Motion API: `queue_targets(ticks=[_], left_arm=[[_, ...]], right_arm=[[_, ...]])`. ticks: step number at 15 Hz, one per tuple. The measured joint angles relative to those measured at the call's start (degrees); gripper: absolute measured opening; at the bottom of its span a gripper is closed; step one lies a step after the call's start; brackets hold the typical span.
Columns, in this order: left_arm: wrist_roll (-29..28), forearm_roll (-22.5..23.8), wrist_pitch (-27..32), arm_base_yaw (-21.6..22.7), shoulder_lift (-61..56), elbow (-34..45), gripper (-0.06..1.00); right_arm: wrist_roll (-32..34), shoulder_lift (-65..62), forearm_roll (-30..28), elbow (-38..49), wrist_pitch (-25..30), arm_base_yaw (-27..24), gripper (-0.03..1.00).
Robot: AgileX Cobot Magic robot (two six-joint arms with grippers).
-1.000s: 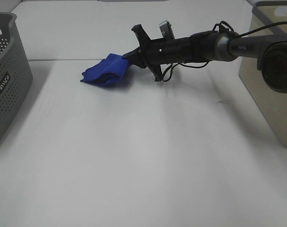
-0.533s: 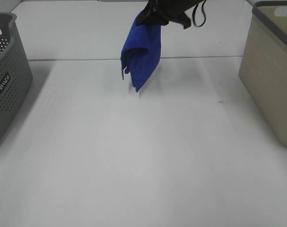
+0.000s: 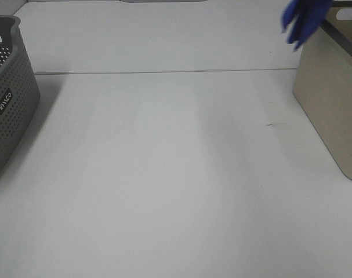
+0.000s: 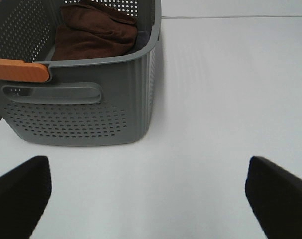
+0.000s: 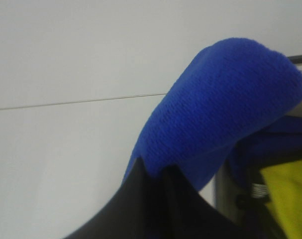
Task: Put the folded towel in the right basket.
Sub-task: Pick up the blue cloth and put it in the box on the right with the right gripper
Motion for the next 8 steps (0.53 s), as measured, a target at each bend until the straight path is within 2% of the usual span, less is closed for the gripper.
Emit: queue_targets(ticks=[2,4,8], left_arm=[[0.0,0.0,0.0,0.0,0.0,0.0,0.99],[0.0,0.0,0.0,0.0,0.0,0.0,0.99],[0.0,0.0,0.0,0.0,0.0,0.0,0.99]], right_arm=[[-0.4,-0.7,0.0,0.0,1.5,-7.6,0.04],[-1.4,0.3,-0.3,0.0,2.8,-12.5,0.04],[-1.1,7.3,-6.0,0.0,5.2,-13.9,0.04]])
